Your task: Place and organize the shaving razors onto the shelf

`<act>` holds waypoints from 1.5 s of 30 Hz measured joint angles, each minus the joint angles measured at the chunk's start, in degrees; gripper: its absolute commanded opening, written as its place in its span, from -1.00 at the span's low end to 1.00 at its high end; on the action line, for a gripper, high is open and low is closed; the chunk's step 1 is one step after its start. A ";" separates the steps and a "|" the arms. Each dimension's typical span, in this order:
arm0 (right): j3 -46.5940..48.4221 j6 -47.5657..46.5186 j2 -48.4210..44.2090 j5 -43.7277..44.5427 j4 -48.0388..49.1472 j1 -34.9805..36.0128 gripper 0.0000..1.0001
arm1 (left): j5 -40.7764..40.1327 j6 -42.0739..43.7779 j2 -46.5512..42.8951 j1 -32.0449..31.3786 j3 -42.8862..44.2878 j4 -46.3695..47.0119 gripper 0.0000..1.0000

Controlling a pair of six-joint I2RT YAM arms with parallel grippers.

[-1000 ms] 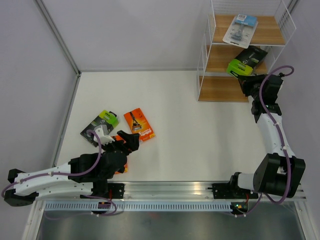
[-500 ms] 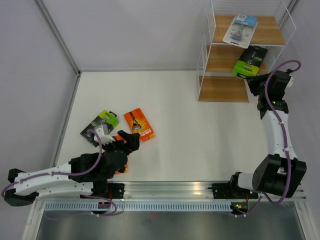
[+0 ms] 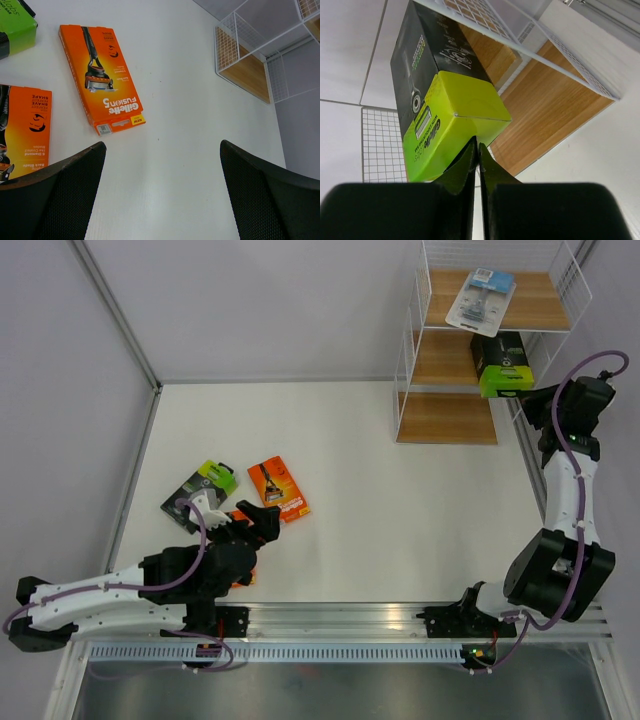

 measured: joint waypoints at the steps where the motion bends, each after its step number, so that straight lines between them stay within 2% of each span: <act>1: 0.35 -0.33 0.31 -0.22 0.00 -0.20 -0.93 | 0.00 -0.02 0.20 0.00 0.00 0.00 0.99; 3: 0.59 -0.68 0.68 -0.76 0.17 -0.63 -0.99 | 0.00 -0.13 0.70 0.00 0.00 0.00 0.99; 15: -3.76 6.99 0.90 -1.57 9.18 -1.95 -0.99 | -0.02 -0.24 2.25 0.00 0.59 0.00 0.99; 28: -8.37 13.92 0.35 2.60 16.61 -2.67 -0.99 | -0.59 -0.42 3.30 0.00 0.66 -0.02 0.99; 37: -14.80 17.03 -5.35 7.30 19.85 -2.82 -0.99 | -1.03 -0.44 3.15 0.00 0.66 -0.02 0.99; 45: -16.11 20.76 -4.50 7.50 22.95 -3.06 -0.99 | -1.03 -0.50 3.02 0.00 0.66 -0.04 0.99</act>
